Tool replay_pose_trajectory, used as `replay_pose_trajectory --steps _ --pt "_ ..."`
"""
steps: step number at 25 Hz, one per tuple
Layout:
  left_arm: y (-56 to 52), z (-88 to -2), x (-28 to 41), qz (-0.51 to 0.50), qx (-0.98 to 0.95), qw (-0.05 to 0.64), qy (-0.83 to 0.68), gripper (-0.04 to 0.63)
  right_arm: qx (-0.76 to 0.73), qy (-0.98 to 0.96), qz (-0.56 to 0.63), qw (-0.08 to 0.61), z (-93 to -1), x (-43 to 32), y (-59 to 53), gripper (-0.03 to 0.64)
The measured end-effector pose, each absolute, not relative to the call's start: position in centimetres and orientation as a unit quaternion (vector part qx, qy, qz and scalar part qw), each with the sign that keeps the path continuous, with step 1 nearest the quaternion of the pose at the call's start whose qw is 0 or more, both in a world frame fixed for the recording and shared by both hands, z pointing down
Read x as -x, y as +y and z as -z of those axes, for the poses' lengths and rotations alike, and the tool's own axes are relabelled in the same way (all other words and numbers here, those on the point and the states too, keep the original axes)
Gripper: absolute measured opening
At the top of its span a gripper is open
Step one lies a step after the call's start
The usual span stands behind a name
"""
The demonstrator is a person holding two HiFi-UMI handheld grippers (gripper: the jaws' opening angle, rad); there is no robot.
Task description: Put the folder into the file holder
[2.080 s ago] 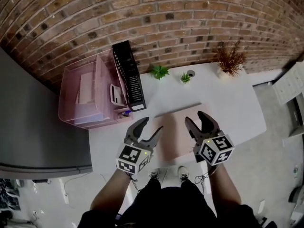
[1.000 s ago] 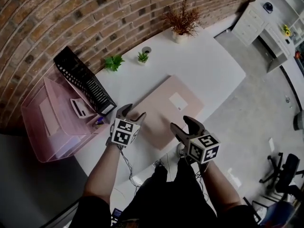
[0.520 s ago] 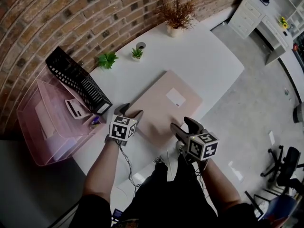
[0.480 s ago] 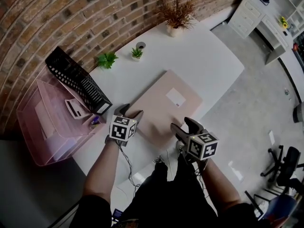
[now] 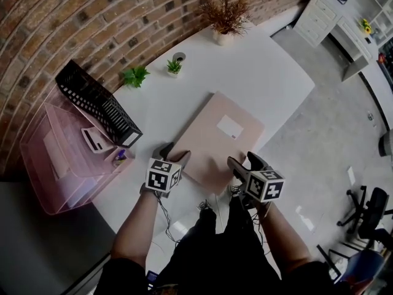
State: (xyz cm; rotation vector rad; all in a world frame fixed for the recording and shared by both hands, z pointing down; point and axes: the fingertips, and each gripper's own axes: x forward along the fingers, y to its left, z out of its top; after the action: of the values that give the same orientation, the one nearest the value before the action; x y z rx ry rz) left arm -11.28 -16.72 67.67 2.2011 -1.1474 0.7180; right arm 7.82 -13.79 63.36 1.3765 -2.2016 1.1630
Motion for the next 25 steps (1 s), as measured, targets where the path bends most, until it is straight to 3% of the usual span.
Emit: replay_pose_trajectory --steps 10,25 --pt "-15.5 -67.7 10.3 -0.27 -0.816 0.288 -0.423 0.278 -0.52 -0.715 -0.44 0.161 -66.9 -11.7 -12.1 0.399" --pt "-13.6 -67.8 8.0 -0.271 -0.824 0.315 -0.384 0.255 -0.488 -0.671 -0.55 0.099 -70.0 -12.6 -10.8 0.426"
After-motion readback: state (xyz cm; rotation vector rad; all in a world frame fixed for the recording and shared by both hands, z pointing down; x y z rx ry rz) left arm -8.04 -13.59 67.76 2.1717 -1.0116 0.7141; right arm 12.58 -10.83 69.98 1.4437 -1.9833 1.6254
